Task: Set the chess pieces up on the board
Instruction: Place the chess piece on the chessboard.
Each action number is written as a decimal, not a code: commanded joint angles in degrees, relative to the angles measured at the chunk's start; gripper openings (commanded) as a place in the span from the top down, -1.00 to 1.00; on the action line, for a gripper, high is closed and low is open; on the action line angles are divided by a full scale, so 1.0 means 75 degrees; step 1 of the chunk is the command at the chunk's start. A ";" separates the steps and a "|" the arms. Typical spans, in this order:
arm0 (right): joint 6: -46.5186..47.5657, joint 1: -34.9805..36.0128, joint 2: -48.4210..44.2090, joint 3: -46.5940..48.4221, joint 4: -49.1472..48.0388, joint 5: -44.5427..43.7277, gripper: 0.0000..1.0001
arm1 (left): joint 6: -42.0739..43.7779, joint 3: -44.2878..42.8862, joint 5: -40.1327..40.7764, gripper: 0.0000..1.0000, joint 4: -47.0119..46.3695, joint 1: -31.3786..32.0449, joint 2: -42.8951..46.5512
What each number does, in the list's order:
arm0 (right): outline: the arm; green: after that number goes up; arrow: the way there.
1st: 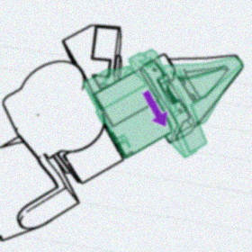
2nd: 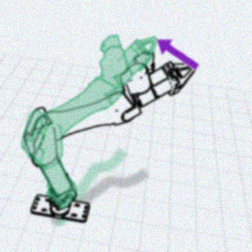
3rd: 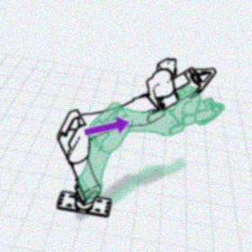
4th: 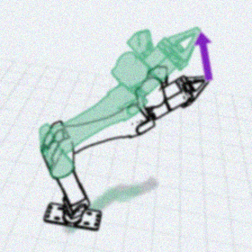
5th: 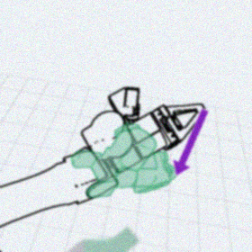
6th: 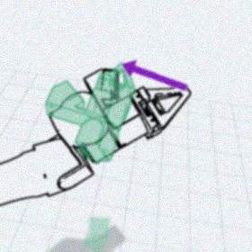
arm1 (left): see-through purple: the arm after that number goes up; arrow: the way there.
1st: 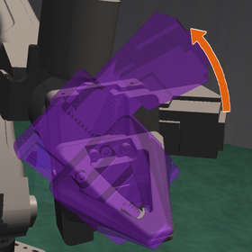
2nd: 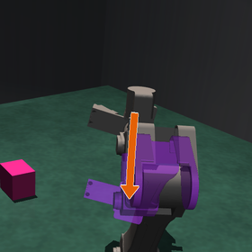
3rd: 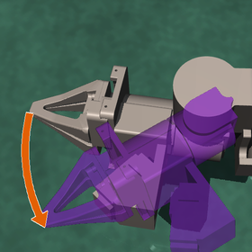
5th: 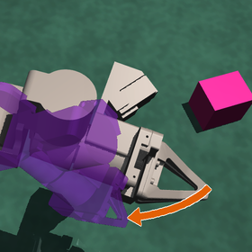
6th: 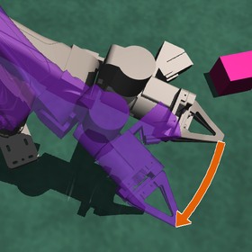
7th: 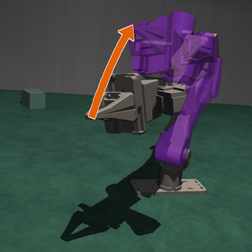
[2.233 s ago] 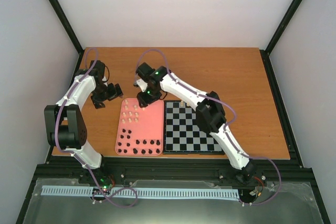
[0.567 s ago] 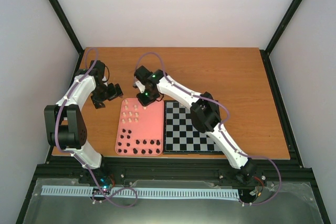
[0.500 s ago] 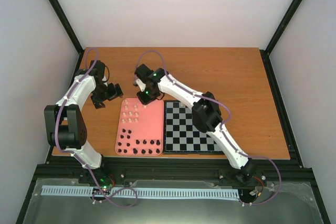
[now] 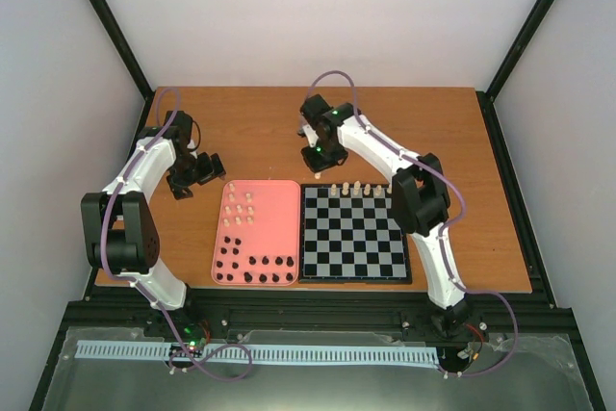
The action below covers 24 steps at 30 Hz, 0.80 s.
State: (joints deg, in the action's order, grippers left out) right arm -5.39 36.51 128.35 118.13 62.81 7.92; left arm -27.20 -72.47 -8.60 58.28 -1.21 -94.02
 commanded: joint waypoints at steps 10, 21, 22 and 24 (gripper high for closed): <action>0.0138 -0.0093 -0.0126 -0.1058 -0.0189 -0.0181 0.77 | 0.0076 -0.0169 0.0009 -0.99 0.0016 0.0018 -0.0115; 0.0074 -0.0087 -0.0155 -0.1238 -0.0363 -0.0186 0.77 | 0.0075 -0.0264 -0.0024 -1.00 0.0019 0.0015 -0.0194; 0.0068 -0.0087 -0.0136 -0.1221 -0.0333 -0.0164 0.77 | 0.0076 -0.0252 -0.0025 -1.00 0.0031 0.0020 -0.0197; 0.0083 -0.0081 -0.0133 -0.1223 -0.0295 -0.0104 0.77 | 0.0076 -0.0224 -0.0020 -0.99 0.0026 0.0021 -0.0174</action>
State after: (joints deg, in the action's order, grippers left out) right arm -4.78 35.70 128.33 109.08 60.77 6.66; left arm -27.20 -72.49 -8.60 58.30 -1.21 -94.91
